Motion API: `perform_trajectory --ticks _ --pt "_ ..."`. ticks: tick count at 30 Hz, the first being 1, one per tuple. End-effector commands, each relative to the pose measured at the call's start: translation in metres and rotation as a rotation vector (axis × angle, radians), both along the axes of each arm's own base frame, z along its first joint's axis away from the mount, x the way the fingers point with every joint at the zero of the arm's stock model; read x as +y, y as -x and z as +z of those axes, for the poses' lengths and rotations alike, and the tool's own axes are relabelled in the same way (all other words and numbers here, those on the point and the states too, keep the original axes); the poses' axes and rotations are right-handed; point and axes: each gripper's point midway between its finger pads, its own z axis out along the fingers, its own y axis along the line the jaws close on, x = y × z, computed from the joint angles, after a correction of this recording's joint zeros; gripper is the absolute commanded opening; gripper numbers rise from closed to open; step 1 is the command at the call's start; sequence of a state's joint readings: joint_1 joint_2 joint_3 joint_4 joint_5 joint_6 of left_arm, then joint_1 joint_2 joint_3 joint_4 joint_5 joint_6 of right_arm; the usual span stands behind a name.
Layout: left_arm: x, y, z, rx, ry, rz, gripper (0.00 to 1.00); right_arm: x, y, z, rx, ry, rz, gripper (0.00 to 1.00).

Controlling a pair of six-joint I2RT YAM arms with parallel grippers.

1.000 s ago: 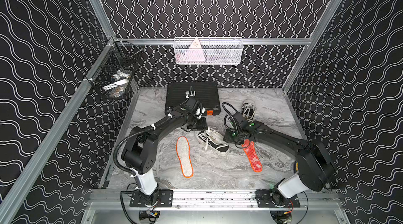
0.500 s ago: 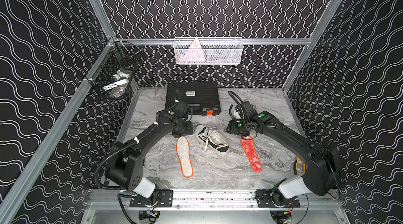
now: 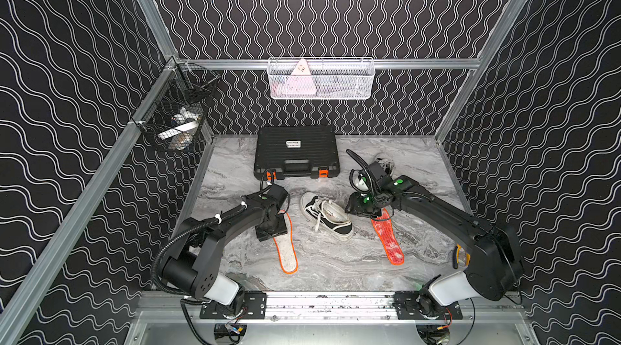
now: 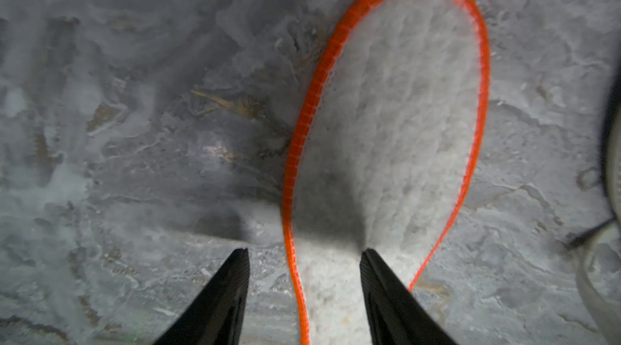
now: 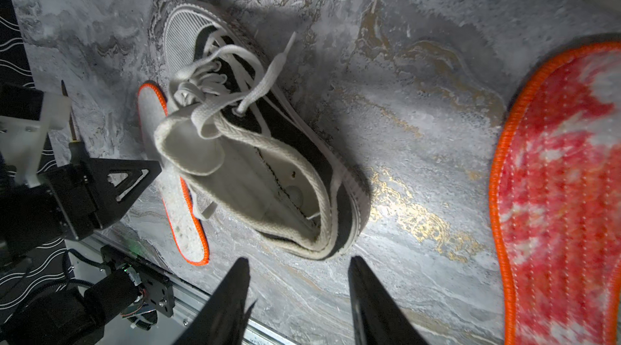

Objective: Insert the insole into the shoe
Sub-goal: Pick up the insole from the center of the board.

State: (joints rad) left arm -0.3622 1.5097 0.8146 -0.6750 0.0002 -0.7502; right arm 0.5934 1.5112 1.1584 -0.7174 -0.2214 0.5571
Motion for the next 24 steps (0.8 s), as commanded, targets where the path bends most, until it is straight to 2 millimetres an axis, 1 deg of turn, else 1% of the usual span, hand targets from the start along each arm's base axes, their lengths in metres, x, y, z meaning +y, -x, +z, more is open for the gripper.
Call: perform_trajectory --ticks 1,3,5,7,11,13,14,15,17,19,21,24 --pt "-0.001 -0.007 -0.009 -0.031 0.007 0.037 0.56 0.005 -0.004 0.004 -0.017 -0.016 0.005 0.51" --pt "0.001 -0.003 -0.018 -0.020 0.003 0.043 0.53 0.005 -0.004 0.003 -0.014 -0.018 0.006 0.51" --pt "0.003 0.001 -0.026 -0.003 -0.007 0.050 0.47 0.006 -0.004 0.002 -0.012 -0.019 0.009 0.51" --pt "0.006 0.004 -0.029 0.004 -0.017 0.065 0.38 0.007 -0.004 0.003 -0.012 -0.018 0.013 0.50" --pt "0.011 0.012 -0.033 0.002 -0.033 0.095 0.23 0.008 -0.006 0.005 -0.017 -0.017 0.015 0.50" --pt "0.011 0.009 -0.029 -0.021 -0.027 0.101 0.14 0.008 -0.007 0.005 -0.019 -0.020 0.015 0.50" --pt "0.010 0.007 -0.025 -0.036 -0.023 0.095 0.11 0.010 -0.006 0.006 -0.017 -0.026 0.018 0.50" --pt "0.009 0.004 -0.019 -0.054 -0.021 0.088 0.08 0.012 -0.006 0.007 -0.015 -0.035 0.026 0.50" --pt "0.005 -0.007 0.001 -0.099 -0.011 0.071 0.07 0.020 -0.003 0.012 -0.022 -0.064 0.064 0.50" --pt "-0.002 -0.020 0.028 -0.160 0.013 0.042 0.04 0.038 0.004 0.025 -0.040 -0.130 0.132 0.50" --pt "-0.008 -0.028 0.052 -0.207 0.038 0.023 0.02 0.056 0.009 0.040 -0.046 -0.214 0.171 0.50" --pt "-0.016 -0.036 0.085 -0.267 0.085 -0.001 0.02 0.082 0.014 0.058 -0.047 -0.335 0.184 0.51"
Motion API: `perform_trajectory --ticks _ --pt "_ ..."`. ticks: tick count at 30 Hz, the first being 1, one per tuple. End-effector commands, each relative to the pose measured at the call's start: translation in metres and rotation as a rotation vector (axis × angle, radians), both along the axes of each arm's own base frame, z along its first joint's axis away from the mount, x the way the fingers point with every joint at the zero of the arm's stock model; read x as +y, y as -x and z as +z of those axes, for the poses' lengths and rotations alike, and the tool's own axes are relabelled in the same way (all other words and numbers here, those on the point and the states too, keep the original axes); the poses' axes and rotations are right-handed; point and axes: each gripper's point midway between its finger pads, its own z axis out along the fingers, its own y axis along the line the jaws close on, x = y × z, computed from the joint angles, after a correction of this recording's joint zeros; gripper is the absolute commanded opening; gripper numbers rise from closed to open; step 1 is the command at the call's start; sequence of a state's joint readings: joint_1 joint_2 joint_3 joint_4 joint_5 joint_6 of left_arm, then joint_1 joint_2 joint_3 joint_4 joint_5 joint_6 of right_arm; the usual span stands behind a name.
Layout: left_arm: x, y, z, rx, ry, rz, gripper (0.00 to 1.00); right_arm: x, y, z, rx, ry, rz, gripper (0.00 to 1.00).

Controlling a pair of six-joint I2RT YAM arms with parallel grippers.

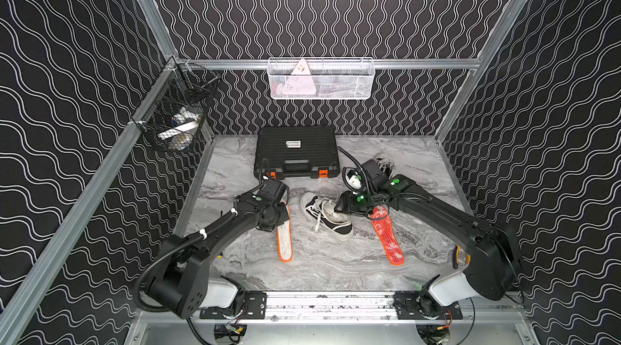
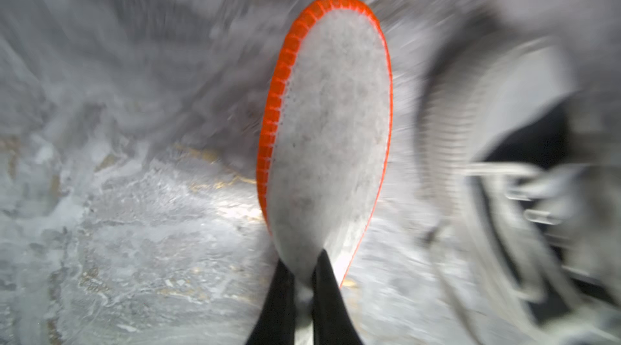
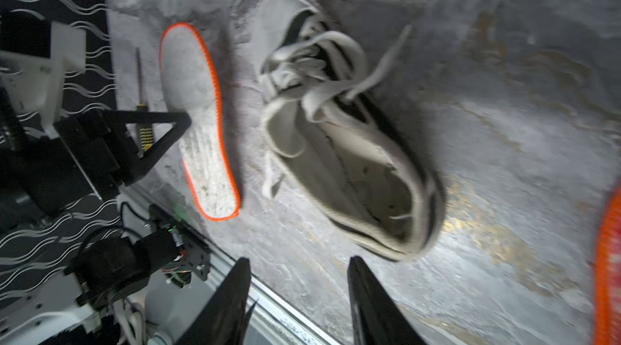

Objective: Insert the insole into the shoe
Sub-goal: Pick up the insole from the center of the board.

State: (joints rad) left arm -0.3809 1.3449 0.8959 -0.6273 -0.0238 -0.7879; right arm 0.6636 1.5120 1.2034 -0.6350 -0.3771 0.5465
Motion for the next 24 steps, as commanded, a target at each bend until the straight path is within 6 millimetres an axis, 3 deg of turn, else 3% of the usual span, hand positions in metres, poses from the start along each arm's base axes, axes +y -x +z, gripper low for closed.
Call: perform_trajectory --ticks 1,4,9,20,22,24 --pt "-0.001 0.005 0.024 -0.005 0.005 -0.033 0.02 0.037 0.001 0.031 -0.019 -0.186 0.034 0.51" --pt "-0.013 0.001 0.044 -0.037 0.069 -0.046 0.02 0.060 -0.002 0.041 -0.025 -0.273 0.040 0.52" --pt "-0.032 -0.005 0.068 -0.084 0.188 -0.035 0.02 0.084 -0.012 0.034 -0.003 -0.347 0.029 0.54" --pt "-0.071 -0.006 0.084 -0.113 0.350 -0.057 0.03 0.100 -0.022 0.010 0.044 -0.380 0.008 0.55" --pt "-0.078 -0.006 0.086 -0.120 0.373 -0.067 0.03 0.102 -0.022 0.008 0.055 -0.403 0.003 0.50" --pt "-0.081 -0.005 0.086 -0.115 0.369 -0.071 0.03 0.103 -0.022 0.009 0.060 -0.423 0.002 0.40"
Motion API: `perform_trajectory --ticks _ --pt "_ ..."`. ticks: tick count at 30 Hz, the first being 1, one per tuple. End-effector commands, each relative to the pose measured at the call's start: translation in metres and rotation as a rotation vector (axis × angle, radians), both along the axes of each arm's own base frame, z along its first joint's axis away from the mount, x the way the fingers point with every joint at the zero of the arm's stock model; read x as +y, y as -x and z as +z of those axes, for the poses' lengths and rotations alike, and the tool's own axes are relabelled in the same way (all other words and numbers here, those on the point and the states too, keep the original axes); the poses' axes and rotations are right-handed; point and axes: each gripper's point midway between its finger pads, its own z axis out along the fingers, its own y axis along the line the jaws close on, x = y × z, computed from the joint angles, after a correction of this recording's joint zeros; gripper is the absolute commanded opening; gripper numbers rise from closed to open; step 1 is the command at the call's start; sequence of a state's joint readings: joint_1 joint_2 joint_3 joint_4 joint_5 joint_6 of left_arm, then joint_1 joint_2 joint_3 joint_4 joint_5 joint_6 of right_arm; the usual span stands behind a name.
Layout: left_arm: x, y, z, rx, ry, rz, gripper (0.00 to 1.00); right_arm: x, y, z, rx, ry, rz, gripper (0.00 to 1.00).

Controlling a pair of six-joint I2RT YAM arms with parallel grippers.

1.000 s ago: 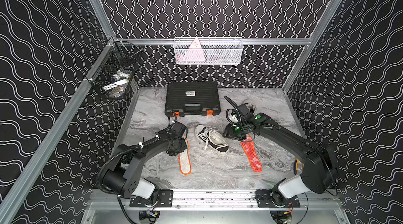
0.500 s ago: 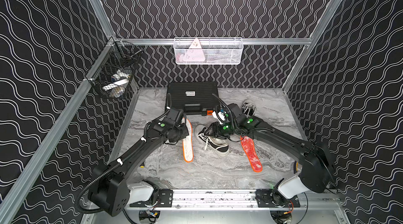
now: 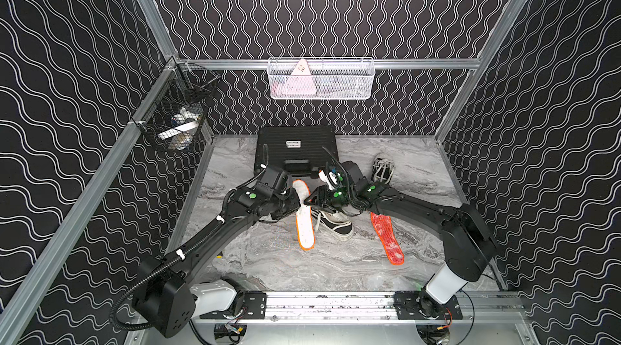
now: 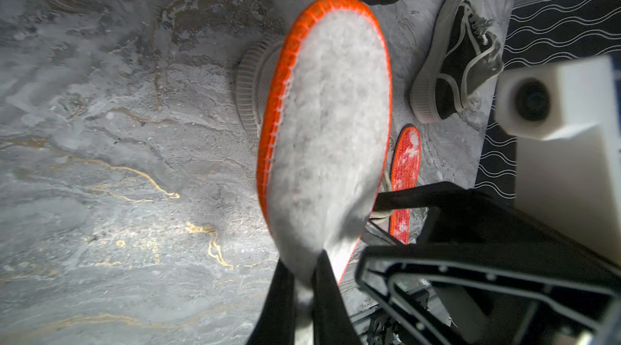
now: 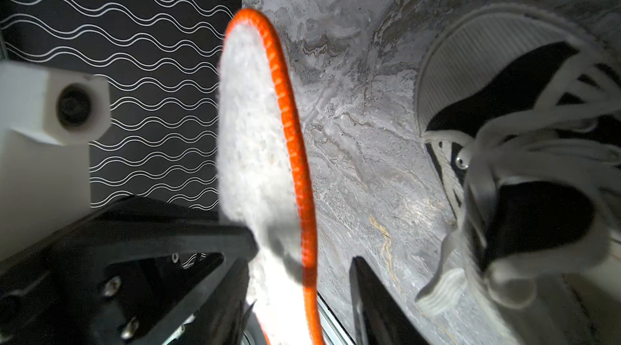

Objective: Insert the insole into the shoe
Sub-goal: Pick up the insole from the center of the board.

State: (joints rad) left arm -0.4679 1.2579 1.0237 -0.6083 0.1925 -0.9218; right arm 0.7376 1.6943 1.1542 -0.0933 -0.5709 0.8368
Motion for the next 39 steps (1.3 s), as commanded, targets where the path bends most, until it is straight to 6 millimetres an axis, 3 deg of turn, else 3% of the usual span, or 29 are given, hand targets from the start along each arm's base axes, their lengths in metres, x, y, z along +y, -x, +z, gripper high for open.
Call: perform_trajectory --ticks 1,5,10,14,18,21,26,31,33,36,39 --pt "-0.010 -0.005 0.007 -0.017 0.048 0.004 0.03 0.009 -0.004 0.013 -0.010 -0.074 -0.003 0.32" --pt "-0.014 -0.005 0.007 -0.027 0.040 -0.031 0.06 0.001 -0.005 0.021 -0.039 -0.090 -0.011 0.11" --pt "-0.015 -0.001 -0.002 -0.050 -0.116 -0.315 0.65 -0.036 0.004 0.032 -0.149 -0.037 0.114 0.05" --pt "-0.032 -0.004 0.009 -0.140 -0.084 -0.584 0.75 -0.068 0.031 0.030 -0.206 0.081 0.292 0.06" --pt "-0.052 -0.004 0.024 -0.215 -0.024 -0.825 0.77 -0.086 0.062 0.037 -0.180 0.098 0.415 0.08" --pt "-0.070 0.001 0.038 -0.287 0.123 -0.942 0.76 -0.096 0.077 0.036 -0.159 0.115 0.445 0.08" --pt "-0.081 0.016 0.035 -0.295 0.237 -1.087 0.75 -0.105 0.099 0.040 -0.150 0.095 0.497 0.09" --pt "-0.089 0.026 0.044 -0.315 0.362 -1.127 0.69 -0.106 0.100 0.037 -0.146 0.095 0.506 0.09" --pt "-0.090 0.032 0.047 -0.305 0.388 -1.139 0.62 -0.104 0.096 0.033 -0.139 0.109 0.507 0.09" --pt "-0.086 0.044 0.049 -0.279 0.409 -1.162 0.39 -0.103 0.085 0.033 -0.158 0.132 0.490 0.09" --pt "-0.084 0.046 0.047 -0.280 0.393 -1.143 0.38 -0.102 0.076 0.038 -0.177 0.118 0.473 0.09"
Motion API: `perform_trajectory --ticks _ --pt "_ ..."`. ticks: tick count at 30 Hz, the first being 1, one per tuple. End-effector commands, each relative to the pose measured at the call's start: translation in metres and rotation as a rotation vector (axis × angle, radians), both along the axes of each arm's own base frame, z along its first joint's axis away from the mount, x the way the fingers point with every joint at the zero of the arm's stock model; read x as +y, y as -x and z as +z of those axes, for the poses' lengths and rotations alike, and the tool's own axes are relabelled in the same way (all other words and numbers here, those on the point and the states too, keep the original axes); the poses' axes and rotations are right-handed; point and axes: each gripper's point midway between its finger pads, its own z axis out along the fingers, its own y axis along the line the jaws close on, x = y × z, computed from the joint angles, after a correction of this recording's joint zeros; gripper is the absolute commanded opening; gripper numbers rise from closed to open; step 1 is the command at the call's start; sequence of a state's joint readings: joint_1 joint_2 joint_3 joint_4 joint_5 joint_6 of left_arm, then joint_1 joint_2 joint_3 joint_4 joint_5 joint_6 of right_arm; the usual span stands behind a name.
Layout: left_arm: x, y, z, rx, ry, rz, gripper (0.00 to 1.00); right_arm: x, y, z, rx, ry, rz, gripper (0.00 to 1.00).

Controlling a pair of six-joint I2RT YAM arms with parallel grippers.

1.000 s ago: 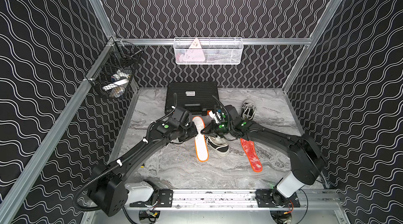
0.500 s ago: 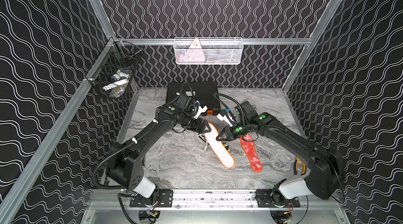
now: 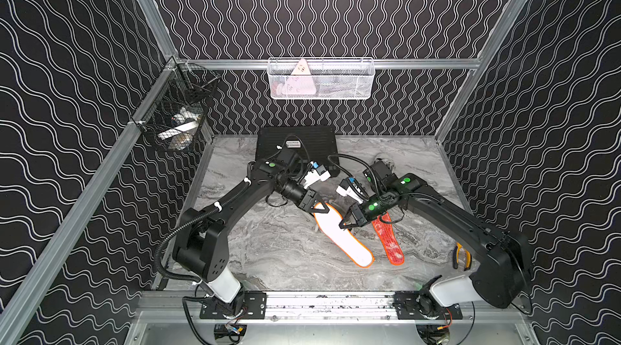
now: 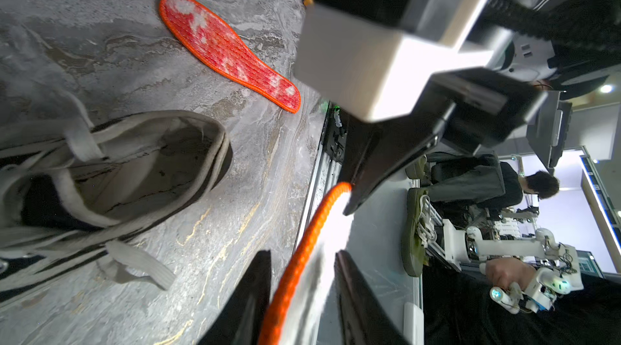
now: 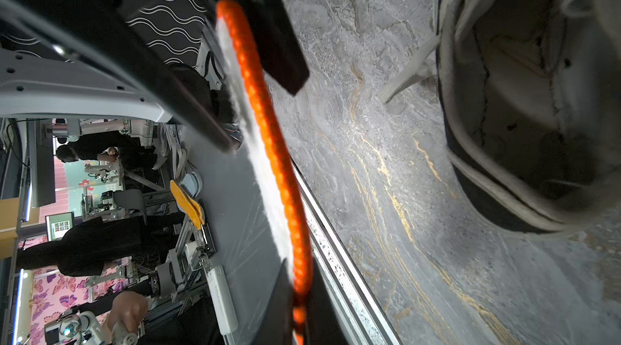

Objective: Insert the insole into the shoe
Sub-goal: Pick up the insole from the center of the board.

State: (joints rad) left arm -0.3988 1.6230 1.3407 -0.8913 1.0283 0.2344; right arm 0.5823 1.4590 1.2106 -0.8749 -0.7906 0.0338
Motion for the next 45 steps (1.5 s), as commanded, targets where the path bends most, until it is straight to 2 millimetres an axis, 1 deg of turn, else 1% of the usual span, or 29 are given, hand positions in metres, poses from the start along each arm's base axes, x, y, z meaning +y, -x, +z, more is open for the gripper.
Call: perform_trajectory --ticks 1,4,8,11,12,14,15,16,17,18,20,22,24,26,28,32,35,38,39,40,42,44,45 --pt "0.001 0.013 0.007 0.006 0.039 -0.028 0.39 0.002 -0.009 0.006 -0.036 -0.020 0.007 0.09" --pt "0.002 0.014 0.006 0.012 0.017 -0.029 0.38 0.002 -0.012 0.004 -0.032 -0.008 0.015 0.09" --pt "-0.001 0.012 0.007 0.001 -0.008 -0.025 0.28 0.003 -0.014 0.004 -0.031 0.004 0.031 0.10" --pt "-0.008 0.013 0.003 -0.005 -0.041 -0.034 0.07 0.004 -0.018 0.007 -0.049 0.005 0.029 0.12" --pt "-0.010 0.012 0.001 -0.004 -0.052 -0.028 0.01 0.003 -0.020 0.008 -0.063 0.008 0.025 0.17" --pt "-0.011 0.009 0.002 0.003 -0.064 -0.010 0.00 -0.002 -0.026 0.011 -0.091 0.000 -0.001 0.28" --pt "-0.011 0.011 0.004 0.006 -0.059 -0.006 0.00 -0.007 -0.033 0.015 -0.112 -0.027 -0.032 0.42" --pt "-0.012 0.012 0.007 0.004 -0.057 -0.002 0.00 -0.012 -0.039 0.019 -0.127 -0.063 -0.065 0.53" --pt "-0.013 0.015 0.011 0.008 -0.047 0.000 0.00 -0.013 -0.043 0.027 -0.158 -0.131 -0.076 0.60" --pt "-0.014 0.019 0.015 0.010 -0.033 -0.007 0.00 -0.017 -0.053 0.034 -0.202 -0.193 -0.106 0.64" --pt "-0.016 0.024 0.017 0.026 -0.021 -0.012 0.00 -0.013 -0.057 0.036 -0.249 -0.268 -0.106 0.66" --pt "-0.017 0.027 0.016 0.046 -0.027 -0.021 0.00 -0.007 -0.059 0.039 -0.255 -0.335 -0.084 0.67" --pt "-0.019 0.031 0.016 0.053 -0.034 -0.030 0.00 -0.001 -0.056 0.042 -0.223 -0.390 -0.037 0.67" --pt "-0.019 0.031 0.015 0.054 -0.029 -0.018 0.00 0.005 -0.048 0.045 -0.189 -0.433 0.011 0.66" --pt "-0.019 0.032 0.015 0.054 -0.029 -0.013 0.00 0.009 -0.042 0.048 -0.197 -0.448 0.030 0.66" --pt "-0.019 0.031 0.018 0.052 -0.025 -0.006 0.00 0.010 -0.036 0.048 -0.186 -0.458 0.031 0.66" --pt "-0.021 0.031 0.021 0.052 -0.005 -0.006 0.00 0.008 -0.035 0.040 -0.175 -0.438 0.011 0.65" --pt "-0.023 0.028 0.022 0.052 -0.003 0.000 0.00 0.007 -0.032 0.039 -0.158 -0.444 0.006 0.65" --pt "-0.023 0.027 0.022 0.054 -0.004 0.002 0.00 0.006 -0.032 0.037 -0.156 -0.438 -0.003 0.64" --pt "-0.023 0.025 0.021 0.053 -0.008 0.009 0.00 0.011 -0.025 0.036 -0.152 -0.428 0.011 0.63" --pt "-0.024 0.018 0.020 0.047 -0.023 0.046 0.00 0.015 -0.019 0.035 -0.162 -0.401 0.014 0.58" --pt "-0.024 0.010 0.018 0.055 -0.053 0.093 0.00 0.017 -0.014 0.037 -0.226 -0.348 -0.005 0.53" --pt "-0.022 0.004 0.014 0.062 -0.083 0.133 0.00 0.017 -0.016 0.037 -0.276 -0.308 -0.040 0.50"
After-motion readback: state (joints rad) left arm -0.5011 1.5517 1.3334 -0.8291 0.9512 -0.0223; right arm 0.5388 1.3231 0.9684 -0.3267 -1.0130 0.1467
